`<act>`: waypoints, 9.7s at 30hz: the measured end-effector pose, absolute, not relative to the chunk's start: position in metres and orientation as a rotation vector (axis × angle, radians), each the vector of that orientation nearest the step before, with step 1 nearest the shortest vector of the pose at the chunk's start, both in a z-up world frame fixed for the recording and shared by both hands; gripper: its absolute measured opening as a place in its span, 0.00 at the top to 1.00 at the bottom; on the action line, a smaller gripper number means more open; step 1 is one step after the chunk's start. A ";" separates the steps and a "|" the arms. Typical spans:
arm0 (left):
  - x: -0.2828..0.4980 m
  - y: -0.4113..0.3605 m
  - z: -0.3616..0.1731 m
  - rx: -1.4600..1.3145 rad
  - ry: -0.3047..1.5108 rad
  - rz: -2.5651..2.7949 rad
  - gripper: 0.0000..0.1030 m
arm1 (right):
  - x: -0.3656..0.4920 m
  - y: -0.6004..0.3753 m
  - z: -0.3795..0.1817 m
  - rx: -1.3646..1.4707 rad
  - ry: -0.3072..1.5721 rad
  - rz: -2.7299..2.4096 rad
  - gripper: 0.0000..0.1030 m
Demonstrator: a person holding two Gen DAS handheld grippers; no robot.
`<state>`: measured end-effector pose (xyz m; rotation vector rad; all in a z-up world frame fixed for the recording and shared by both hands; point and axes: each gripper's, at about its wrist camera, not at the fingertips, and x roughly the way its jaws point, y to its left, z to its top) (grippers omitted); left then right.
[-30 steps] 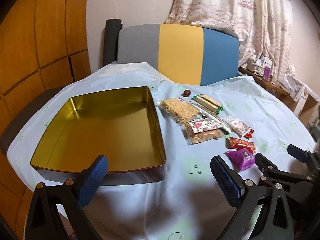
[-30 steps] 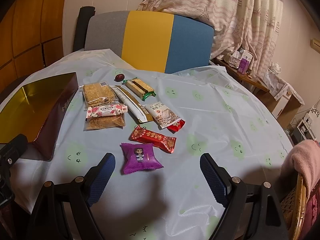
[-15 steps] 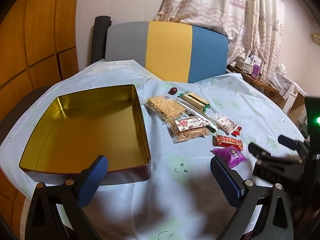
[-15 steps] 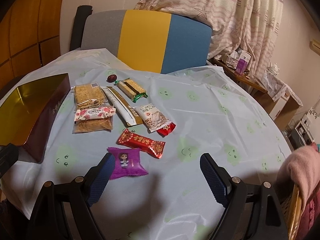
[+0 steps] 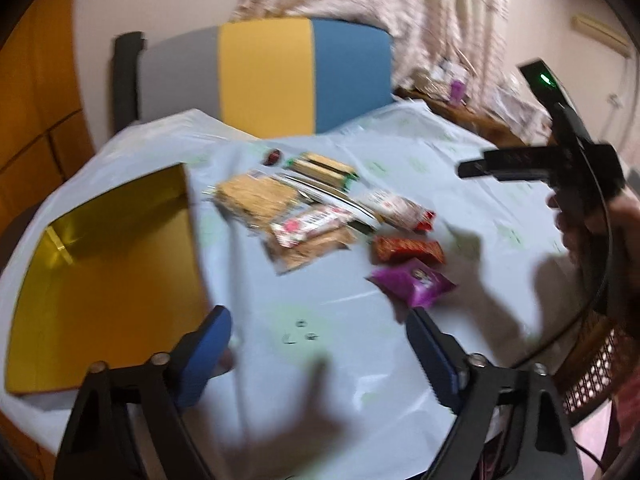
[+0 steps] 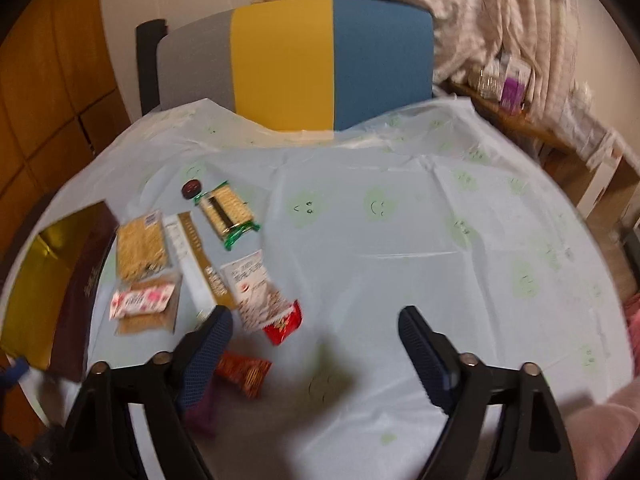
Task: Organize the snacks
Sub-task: 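Grasp the purple candy pack with the left gripper while the right gripper approaches the red candy, then grasp the long red wrapped candy with the right gripper while the left lifts the purple pack, then lower the purple pack into the gold tray and open the left gripper, then carry the red candy over the gold tray and open the right gripper, then grasp the white BA ZHEN pack with the right gripper, then grasp the rice-crispy bar pack with the left gripper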
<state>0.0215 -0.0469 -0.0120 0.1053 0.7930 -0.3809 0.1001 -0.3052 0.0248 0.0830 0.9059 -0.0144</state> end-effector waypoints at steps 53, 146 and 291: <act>0.064 -0.116 -0.067 0.093 0.947 -0.596 0.57 | 0.115 -0.285 -0.008 0.140 1.065 0.155 0.34; 0.059 -0.072 -0.027 0.156 0.812 -0.545 0.42 | 0.132 -0.217 -0.065 -0.234 1.218 0.355 0.70; 0.300 -0.066 -0.037 -0.209 1.298 0.049 0.27 | 0.163 -0.253 -0.062 -0.284 1.249 0.257 0.60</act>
